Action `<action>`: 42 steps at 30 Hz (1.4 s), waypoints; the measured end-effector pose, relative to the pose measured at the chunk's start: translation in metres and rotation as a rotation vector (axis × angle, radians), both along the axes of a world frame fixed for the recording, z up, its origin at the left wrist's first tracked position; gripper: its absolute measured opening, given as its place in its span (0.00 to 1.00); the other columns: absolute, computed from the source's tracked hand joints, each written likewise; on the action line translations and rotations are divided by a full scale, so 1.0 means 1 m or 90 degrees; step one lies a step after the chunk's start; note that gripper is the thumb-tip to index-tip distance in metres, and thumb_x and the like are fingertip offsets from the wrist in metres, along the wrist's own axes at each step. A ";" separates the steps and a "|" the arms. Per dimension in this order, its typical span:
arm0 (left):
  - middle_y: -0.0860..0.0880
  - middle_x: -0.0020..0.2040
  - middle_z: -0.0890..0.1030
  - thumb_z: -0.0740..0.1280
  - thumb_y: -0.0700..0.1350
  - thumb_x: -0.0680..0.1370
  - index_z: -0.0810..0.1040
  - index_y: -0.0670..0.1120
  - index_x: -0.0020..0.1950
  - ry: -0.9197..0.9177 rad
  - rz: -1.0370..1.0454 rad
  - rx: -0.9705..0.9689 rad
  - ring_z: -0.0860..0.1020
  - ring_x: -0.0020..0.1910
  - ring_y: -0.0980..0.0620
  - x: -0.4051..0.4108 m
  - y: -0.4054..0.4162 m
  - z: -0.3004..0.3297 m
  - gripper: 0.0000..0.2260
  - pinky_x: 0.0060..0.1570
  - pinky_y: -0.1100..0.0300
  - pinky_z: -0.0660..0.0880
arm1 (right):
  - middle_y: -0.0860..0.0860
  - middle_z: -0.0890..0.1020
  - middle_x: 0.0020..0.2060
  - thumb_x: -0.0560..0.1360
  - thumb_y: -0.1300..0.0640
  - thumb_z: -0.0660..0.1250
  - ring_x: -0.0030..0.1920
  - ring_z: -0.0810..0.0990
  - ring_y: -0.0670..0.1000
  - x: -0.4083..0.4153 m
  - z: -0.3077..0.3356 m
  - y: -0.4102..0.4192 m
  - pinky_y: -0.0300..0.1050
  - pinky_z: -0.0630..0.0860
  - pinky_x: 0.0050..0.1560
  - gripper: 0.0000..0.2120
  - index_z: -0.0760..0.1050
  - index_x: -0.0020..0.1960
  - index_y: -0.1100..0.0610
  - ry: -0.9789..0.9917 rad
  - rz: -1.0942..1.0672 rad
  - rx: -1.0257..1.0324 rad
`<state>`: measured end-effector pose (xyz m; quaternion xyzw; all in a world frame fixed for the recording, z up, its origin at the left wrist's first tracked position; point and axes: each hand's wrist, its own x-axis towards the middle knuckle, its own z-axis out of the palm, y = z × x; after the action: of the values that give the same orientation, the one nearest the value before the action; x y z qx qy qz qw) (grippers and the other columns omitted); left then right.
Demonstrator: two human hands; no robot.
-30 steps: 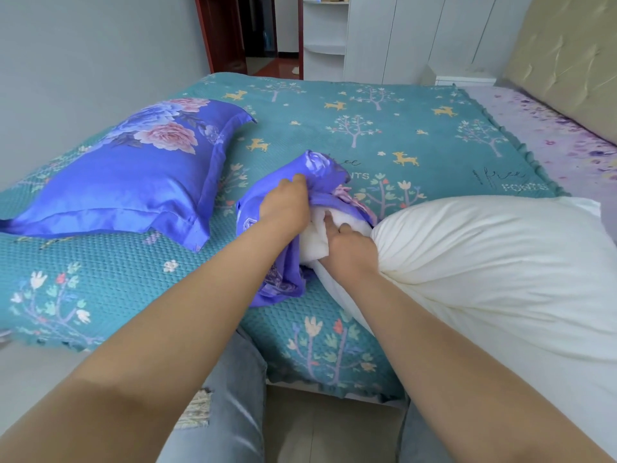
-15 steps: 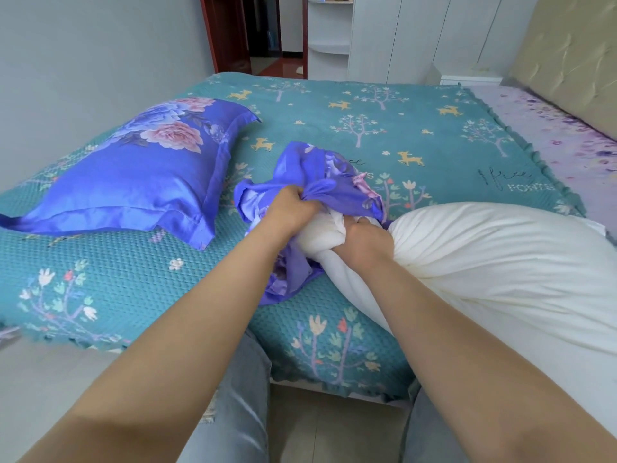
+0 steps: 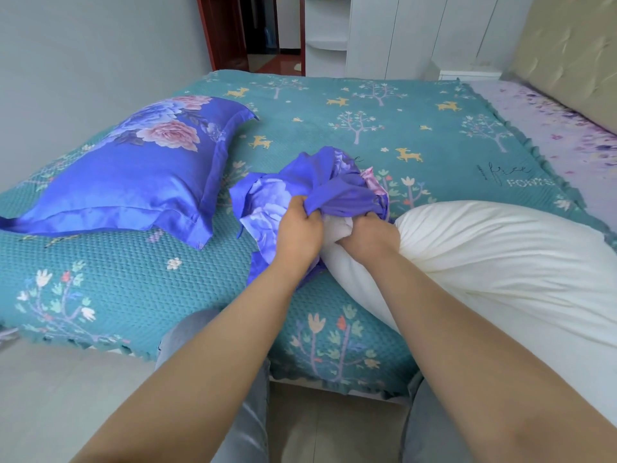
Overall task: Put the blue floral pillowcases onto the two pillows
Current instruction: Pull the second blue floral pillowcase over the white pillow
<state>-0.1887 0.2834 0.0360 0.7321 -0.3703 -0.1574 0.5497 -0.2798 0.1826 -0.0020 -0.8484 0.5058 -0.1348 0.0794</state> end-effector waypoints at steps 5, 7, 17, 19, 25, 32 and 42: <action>0.50 0.47 0.76 0.65 0.47 0.78 0.70 0.43 0.59 -0.050 -0.053 0.063 0.77 0.50 0.46 0.039 -0.008 -0.023 0.13 0.50 0.57 0.70 | 0.57 0.64 0.71 0.60 0.28 0.69 0.70 0.65 0.55 -0.002 0.005 -0.004 0.48 0.66 0.65 0.54 0.56 0.74 0.59 0.063 0.066 0.024; 0.47 0.49 0.78 0.64 0.47 0.78 0.67 0.45 0.64 -0.091 -0.066 0.103 0.77 0.50 0.44 0.044 -0.009 -0.029 0.16 0.51 0.55 0.71 | 0.54 0.59 0.74 0.57 0.26 0.69 0.73 0.60 0.52 -0.006 0.010 -0.006 0.47 0.62 0.71 0.58 0.52 0.76 0.55 -0.037 0.132 0.121; 0.47 0.56 0.79 0.61 0.36 0.72 0.71 0.47 0.63 0.171 -0.339 0.044 0.78 0.52 0.53 -0.032 -0.027 -0.019 0.19 0.51 0.61 0.74 | 0.47 0.83 0.53 0.71 0.31 0.61 0.57 0.79 0.45 -0.029 0.022 -0.020 0.44 0.71 0.64 0.29 0.80 0.55 0.55 -0.476 0.127 0.496; 0.49 0.56 0.79 0.62 0.33 0.76 0.71 0.49 0.62 0.235 -0.371 0.045 0.78 0.53 0.53 -0.031 -0.021 -0.021 0.18 0.53 0.62 0.74 | 0.48 0.84 0.50 0.74 0.39 0.65 0.51 0.81 0.47 -0.034 0.013 -0.026 0.44 0.74 0.57 0.22 0.81 0.53 0.57 -0.552 0.033 0.444; 0.44 0.66 0.72 0.68 0.55 0.75 0.55 0.49 0.76 -0.205 -0.214 0.176 0.73 0.63 0.44 0.000 0.002 -0.015 0.34 0.59 0.53 0.71 | 0.56 0.75 0.41 0.78 0.59 0.59 0.42 0.71 0.52 -0.030 0.004 -0.034 0.43 0.66 0.44 0.11 0.76 0.49 0.65 -0.538 -0.146 0.343; 0.43 0.52 0.75 0.62 0.45 0.77 0.80 0.45 0.50 -0.620 0.040 0.241 0.73 0.51 0.40 0.006 0.003 -0.001 0.08 0.43 0.52 0.69 | 0.49 0.76 0.27 0.79 0.58 0.57 0.29 0.74 0.49 -0.032 0.005 -0.014 0.40 0.69 0.29 0.13 0.73 0.37 0.56 -0.710 -0.217 0.502; 0.47 0.45 0.83 0.62 0.40 0.76 0.82 0.46 0.43 -0.059 -0.247 0.178 0.79 0.45 0.51 -0.070 -0.014 0.003 0.09 0.50 0.60 0.74 | 0.56 0.79 0.61 0.73 0.33 0.59 0.62 0.77 0.52 -0.049 0.003 -0.006 0.51 0.72 0.65 0.34 0.71 0.68 0.56 -0.847 0.096 0.817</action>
<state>-0.2588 0.2693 0.0393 0.7226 -0.5036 -0.2761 0.3846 -0.3289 0.1765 0.0007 -0.4205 0.2773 -0.2829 0.8162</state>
